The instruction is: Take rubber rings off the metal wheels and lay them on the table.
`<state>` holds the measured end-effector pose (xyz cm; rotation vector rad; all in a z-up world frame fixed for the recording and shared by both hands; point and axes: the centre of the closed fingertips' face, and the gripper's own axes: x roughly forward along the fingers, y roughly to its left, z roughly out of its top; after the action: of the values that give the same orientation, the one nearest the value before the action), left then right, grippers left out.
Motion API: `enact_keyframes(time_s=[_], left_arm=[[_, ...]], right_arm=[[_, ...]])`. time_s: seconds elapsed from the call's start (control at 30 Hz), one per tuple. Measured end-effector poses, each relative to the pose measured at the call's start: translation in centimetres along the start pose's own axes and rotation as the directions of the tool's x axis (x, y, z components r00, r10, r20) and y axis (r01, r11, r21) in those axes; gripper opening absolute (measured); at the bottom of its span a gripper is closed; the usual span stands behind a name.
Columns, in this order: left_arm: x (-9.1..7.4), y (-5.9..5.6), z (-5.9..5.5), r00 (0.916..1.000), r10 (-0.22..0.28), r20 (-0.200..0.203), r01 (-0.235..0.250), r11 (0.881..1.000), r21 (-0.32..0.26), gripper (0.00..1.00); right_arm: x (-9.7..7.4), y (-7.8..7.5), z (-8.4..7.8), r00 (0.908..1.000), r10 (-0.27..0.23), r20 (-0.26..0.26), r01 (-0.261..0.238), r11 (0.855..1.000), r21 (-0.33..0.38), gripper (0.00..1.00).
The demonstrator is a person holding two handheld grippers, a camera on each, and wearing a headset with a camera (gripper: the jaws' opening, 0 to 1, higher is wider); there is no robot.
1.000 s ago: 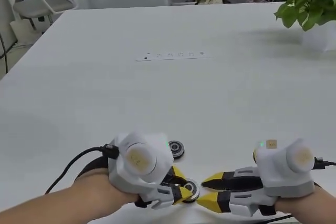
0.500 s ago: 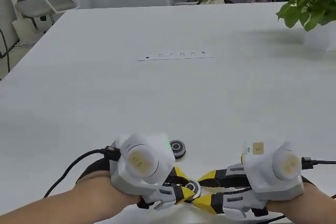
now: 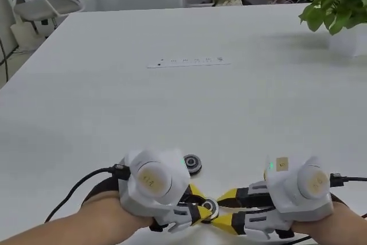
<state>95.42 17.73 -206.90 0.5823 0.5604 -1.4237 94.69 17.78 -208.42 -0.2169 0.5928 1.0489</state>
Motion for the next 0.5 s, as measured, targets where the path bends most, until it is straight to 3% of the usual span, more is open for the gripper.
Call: enact_keyframes(time_s=[0.5], left_arm=[[-0.07,0.05,-0.07,1.0,0.009,-0.003,-0.009,1.0,-0.01,0.08]], right_arm=[[-0.2,-0.04,-0.38,0.9999,-0.002,-0.015,0.002,0.999,0.047,0.08]])
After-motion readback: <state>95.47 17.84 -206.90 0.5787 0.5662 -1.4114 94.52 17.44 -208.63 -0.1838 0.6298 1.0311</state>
